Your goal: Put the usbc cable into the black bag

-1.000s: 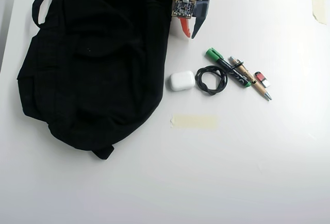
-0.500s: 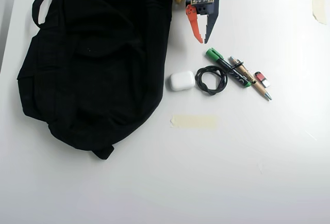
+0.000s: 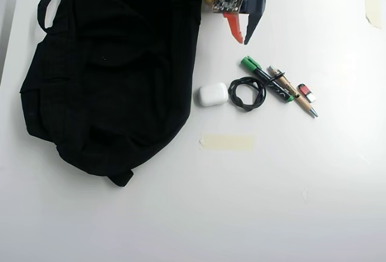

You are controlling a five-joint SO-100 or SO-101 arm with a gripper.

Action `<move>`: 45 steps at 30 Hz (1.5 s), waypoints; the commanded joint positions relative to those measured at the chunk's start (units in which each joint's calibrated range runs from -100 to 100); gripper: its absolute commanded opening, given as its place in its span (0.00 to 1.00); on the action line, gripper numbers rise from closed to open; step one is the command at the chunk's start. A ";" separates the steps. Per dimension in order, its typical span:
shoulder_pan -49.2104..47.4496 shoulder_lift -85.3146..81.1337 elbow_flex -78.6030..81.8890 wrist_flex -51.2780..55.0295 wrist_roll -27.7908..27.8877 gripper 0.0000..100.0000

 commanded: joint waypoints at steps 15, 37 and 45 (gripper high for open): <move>-6.66 43.75 -32.10 6.01 -10.21 0.25; -4.19 47.74 -39.29 5.32 -8.22 0.32; 0.90 47.90 -38.57 0.41 -2.29 0.32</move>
